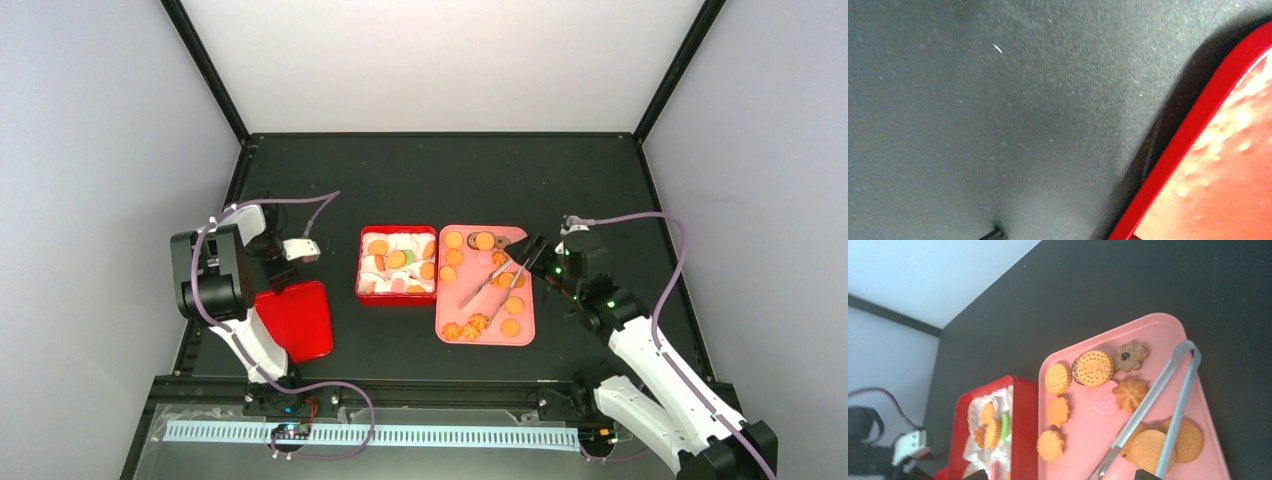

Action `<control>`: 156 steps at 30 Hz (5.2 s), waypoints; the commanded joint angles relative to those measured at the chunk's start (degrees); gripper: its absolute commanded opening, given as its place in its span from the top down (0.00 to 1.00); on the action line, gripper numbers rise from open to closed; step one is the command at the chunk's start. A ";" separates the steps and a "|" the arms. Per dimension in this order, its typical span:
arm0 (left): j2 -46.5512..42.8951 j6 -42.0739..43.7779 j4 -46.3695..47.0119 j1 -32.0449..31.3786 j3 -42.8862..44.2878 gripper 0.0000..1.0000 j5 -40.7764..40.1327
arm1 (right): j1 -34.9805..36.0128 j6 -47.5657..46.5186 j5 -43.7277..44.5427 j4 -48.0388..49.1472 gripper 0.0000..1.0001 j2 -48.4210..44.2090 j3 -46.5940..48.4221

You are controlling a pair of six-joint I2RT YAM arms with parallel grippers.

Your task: Pack the cookies

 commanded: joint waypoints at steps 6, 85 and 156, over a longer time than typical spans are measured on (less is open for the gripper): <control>1.15 -0.23 2.29 -4.64 0.94 0.67 2.43 | 3.69 -5.29 3.12 1.77 0.34 -3.98 -1.26; -48.09 -4.93 1.84 -32.22 7.65 0.77 13.13 | 35.73 -33.64 6.47 19.39 0.90 36.24 31.83; -15.38 -32.92 -6.18 -20.36 5.22 0.98 9.02 | 35.82 -34.11 18.43 17.46 0.70 22.91 19.79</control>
